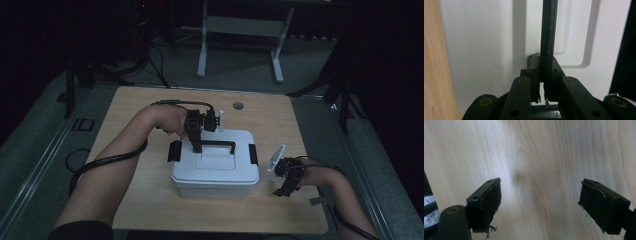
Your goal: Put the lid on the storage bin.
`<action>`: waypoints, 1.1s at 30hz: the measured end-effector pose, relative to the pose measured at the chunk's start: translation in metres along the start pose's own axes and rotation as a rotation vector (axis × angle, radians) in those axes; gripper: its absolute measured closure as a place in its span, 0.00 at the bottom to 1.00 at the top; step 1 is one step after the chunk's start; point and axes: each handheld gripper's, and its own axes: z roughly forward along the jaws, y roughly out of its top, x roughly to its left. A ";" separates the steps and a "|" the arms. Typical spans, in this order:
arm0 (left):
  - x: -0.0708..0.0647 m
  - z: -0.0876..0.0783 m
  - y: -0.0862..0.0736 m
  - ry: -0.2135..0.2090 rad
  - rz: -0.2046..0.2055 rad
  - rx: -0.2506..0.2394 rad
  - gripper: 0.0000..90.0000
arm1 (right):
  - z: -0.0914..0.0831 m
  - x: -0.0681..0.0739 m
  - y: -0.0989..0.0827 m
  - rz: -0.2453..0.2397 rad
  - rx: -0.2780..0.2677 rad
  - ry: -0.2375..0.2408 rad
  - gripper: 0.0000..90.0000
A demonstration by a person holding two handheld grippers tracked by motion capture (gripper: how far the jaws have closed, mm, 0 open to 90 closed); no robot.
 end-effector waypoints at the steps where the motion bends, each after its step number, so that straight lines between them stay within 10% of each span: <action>1: 0.000 0.001 0.000 -0.002 0.001 -0.001 0.93 | 0.000 0.000 0.001 0.000 -0.001 0.000 0.19; 17: 0.001 0.007 -0.002 -0.003 0.012 -0.018 0.92 | 0.004 0.000 0.003 -0.009 -0.008 0.002 0.19; 28: 0.004 0.003 -0.020 0.055 -0.099 -0.107 0.21 | 0.002 -0.001 0.001 0.001 -0.013 -0.004 0.19; 33: 0.000 -0.003 -0.033 0.080 -0.077 -0.188 0.05 | -0.002 0.000 0.003 -0.004 -0.028 -0.008 0.19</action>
